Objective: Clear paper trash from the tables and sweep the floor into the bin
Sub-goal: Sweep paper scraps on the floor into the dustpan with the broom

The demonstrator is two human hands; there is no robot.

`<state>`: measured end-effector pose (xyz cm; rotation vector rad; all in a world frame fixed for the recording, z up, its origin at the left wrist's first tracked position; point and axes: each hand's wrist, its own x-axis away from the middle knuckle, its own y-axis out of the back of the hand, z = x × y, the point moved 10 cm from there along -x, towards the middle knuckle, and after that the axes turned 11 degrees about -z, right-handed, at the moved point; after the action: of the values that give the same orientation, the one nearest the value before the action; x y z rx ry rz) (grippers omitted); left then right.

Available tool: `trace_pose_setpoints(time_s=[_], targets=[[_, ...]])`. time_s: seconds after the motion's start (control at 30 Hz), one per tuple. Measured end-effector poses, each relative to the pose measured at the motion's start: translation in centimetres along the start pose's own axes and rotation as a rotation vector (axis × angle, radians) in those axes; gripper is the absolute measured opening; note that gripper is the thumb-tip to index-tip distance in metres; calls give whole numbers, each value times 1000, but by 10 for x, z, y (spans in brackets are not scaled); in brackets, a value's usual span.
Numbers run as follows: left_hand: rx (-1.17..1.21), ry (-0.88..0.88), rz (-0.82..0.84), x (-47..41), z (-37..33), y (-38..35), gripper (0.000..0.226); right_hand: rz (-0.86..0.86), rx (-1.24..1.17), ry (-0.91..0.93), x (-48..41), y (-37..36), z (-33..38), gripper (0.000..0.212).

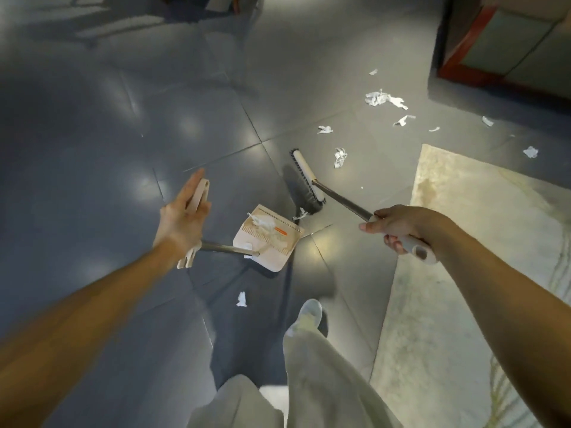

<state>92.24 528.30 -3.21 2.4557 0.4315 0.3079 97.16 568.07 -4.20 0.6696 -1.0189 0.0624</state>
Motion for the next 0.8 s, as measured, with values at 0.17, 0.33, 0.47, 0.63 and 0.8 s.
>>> trace_pose_setpoints(time_s=[0.17, 0.33, 0.47, 0.63, 0.8], targets=[[-31, 55, 23, -21, -4, -29, 52, 43, 102, -13, -34, -18, 14, 32], [-81, -43, 83, -33, -28, -49, 53, 129, 94, -62, -14, -60, 4, 26], [-88, -61, 88, -28, -24, -46, 56, 152, 94, -50, 30, -79, -6, 24], [-22, -86, 69, -1, 23, 9, 58, 106, 5, -25, 93, -102, -16, 29], [33, -71, 39, 32, 61, 90, 61, 45, -90, -68, 149, -145, -34, 31]])
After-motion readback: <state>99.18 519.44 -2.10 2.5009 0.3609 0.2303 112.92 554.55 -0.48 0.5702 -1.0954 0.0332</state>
